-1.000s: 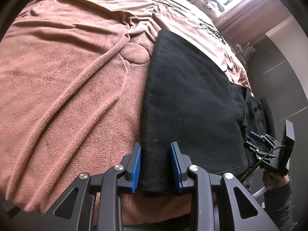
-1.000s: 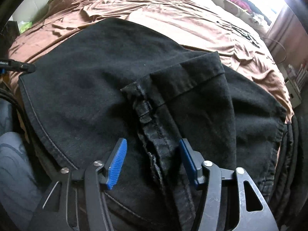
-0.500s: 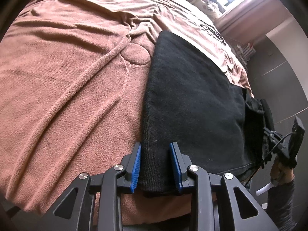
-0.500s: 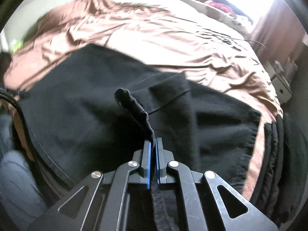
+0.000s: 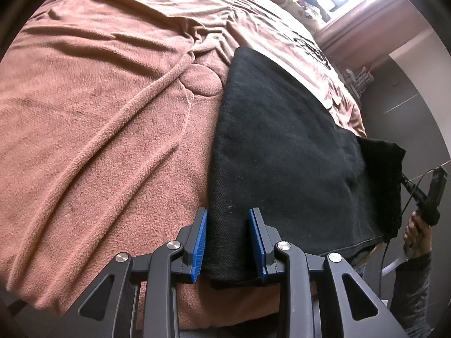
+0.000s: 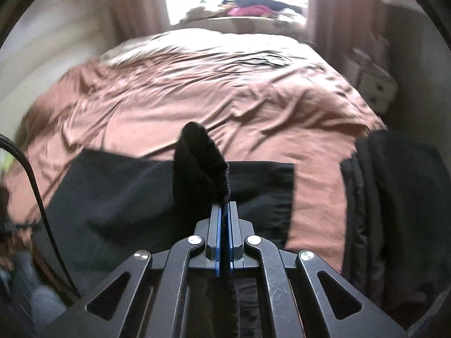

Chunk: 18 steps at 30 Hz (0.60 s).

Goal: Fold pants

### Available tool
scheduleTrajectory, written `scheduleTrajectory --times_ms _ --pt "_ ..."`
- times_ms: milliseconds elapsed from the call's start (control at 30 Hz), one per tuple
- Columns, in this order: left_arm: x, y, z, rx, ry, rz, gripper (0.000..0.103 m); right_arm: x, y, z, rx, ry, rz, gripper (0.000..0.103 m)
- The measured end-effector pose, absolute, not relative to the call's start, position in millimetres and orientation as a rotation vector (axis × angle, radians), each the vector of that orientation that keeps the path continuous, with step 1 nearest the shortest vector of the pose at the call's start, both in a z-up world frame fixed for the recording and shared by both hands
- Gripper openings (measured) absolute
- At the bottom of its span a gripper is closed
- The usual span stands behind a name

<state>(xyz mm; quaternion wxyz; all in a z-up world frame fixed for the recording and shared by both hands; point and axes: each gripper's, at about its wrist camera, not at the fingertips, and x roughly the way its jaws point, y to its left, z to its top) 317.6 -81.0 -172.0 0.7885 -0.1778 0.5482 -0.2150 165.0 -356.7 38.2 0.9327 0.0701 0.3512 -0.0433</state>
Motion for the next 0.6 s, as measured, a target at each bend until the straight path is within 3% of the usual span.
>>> scheduleTrajectory --times_ms 467,533,600 --pt "319.0 -80.9 -174.0 -0.388 1.191 -0.463 0.032 171.0 -435.9 -12.7 0.575 0.711 0.079 0.003" --pt "318.9 -80.9 -174.0 -0.387 1.19 -0.463 0.032 176.4 -439.2 -12.0 0.581 0.711 0.094 0.011" --pt "318.9 -81.2 -174.5 -0.387 1.191 -0.461 0.032 182.6 -441.4 -11.5 0.583 0.708 0.116 0.032"
